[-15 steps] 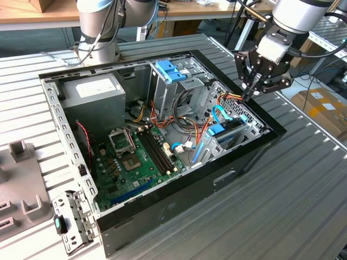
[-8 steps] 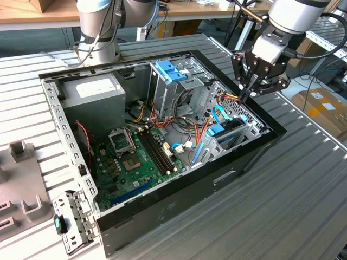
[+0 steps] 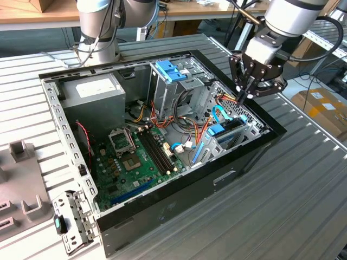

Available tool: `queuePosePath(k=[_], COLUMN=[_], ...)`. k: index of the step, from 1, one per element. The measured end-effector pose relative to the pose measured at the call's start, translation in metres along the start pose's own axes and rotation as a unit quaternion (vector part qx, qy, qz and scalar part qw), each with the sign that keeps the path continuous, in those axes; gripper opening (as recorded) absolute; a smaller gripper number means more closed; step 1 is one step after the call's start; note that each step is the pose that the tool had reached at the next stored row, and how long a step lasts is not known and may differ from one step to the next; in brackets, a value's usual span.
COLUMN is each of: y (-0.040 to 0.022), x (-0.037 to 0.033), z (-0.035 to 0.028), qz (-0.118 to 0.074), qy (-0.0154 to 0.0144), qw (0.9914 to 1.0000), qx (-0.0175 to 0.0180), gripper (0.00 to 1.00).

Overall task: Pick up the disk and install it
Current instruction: 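Insert the second disk wire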

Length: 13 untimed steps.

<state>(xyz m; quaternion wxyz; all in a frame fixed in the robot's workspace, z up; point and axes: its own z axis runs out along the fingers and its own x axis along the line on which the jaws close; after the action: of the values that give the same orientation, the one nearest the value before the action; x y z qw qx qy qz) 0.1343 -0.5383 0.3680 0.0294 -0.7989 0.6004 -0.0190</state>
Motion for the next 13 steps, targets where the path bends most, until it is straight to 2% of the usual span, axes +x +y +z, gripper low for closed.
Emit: queuePosePath(k=[3, 6, 8, 11, 13], y=[0.0005, 0.0009, 0.0011, 0.0016, 0.002], x=[-0.0001, -0.0002, -0.0003, -0.0004, -0.0005], z=[0.0009, 0.0013, 0.0014, 0.002, 0.002], qz=[0.025, 0.055, 0.067, 0.102, 0.112], qy=[0.0017, 0.0038, 0.0046, 0.0071, 0.0079], qw=[0.99968, 0.99847, 0.99776, 0.99476, 0.99365], qx=[0.0001, 0.0003, 0.0003, 0.0005, 0.0006], gripper=[0.16, 0.16, 0.16, 0.16, 0.16])
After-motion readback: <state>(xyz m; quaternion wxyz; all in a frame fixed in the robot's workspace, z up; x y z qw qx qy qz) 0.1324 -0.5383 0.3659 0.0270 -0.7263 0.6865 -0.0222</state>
